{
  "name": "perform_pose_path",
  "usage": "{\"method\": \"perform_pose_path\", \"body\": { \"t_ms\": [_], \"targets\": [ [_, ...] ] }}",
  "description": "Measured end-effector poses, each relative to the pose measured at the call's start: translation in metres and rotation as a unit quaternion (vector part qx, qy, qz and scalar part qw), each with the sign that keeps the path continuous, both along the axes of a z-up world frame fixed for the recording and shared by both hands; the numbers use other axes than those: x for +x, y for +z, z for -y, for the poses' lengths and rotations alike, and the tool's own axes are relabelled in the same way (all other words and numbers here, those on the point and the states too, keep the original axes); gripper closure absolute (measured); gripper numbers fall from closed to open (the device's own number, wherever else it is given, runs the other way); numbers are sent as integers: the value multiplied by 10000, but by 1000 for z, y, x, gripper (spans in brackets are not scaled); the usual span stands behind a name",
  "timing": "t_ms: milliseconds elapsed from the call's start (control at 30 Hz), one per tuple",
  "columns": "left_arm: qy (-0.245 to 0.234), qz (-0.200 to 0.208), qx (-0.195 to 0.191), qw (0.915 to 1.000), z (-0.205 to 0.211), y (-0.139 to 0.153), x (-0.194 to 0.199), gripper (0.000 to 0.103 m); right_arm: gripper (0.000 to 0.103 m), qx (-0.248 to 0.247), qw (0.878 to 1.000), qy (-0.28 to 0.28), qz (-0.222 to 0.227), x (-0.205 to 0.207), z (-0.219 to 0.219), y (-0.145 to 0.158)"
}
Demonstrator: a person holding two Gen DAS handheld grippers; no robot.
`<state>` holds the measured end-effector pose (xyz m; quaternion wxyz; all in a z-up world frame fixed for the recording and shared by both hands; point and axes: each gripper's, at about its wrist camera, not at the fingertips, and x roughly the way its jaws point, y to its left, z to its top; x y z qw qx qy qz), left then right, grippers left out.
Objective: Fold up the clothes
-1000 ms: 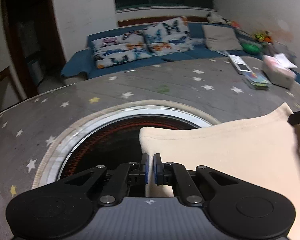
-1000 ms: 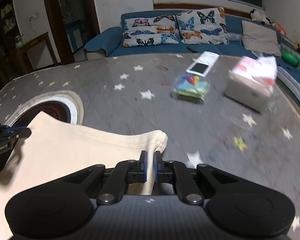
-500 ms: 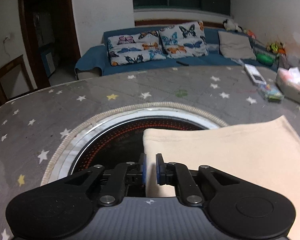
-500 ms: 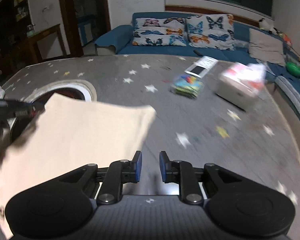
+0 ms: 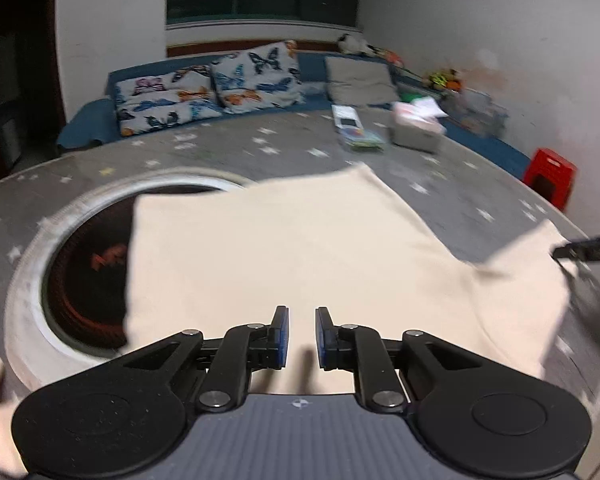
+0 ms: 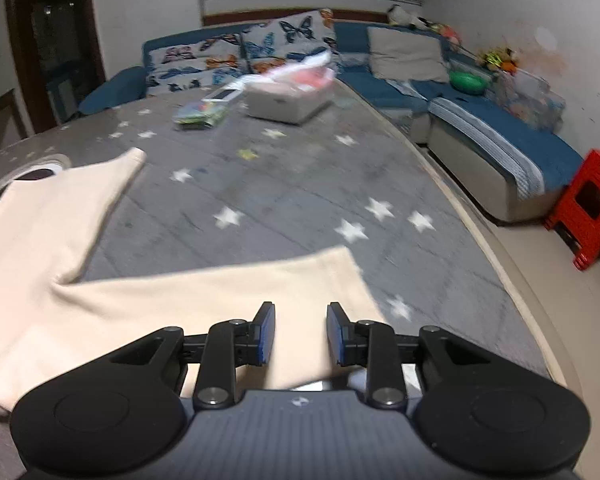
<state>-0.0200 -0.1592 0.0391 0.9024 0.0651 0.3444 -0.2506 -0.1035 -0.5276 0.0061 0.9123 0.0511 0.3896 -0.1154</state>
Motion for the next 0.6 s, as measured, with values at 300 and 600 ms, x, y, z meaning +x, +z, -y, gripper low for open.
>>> {"method": "perform_pose_path", "body": {
  "t_ms": [300,600],
  "targets": [
    [603,-4,-245,9979,-29,-3,-27,81,75,-220,9997,-78,105,-6,3,6],
    [1817,42,-252,9830,-110,2,-19,68,63,1,9986,480,211,2,-27,8]
  ]
}}
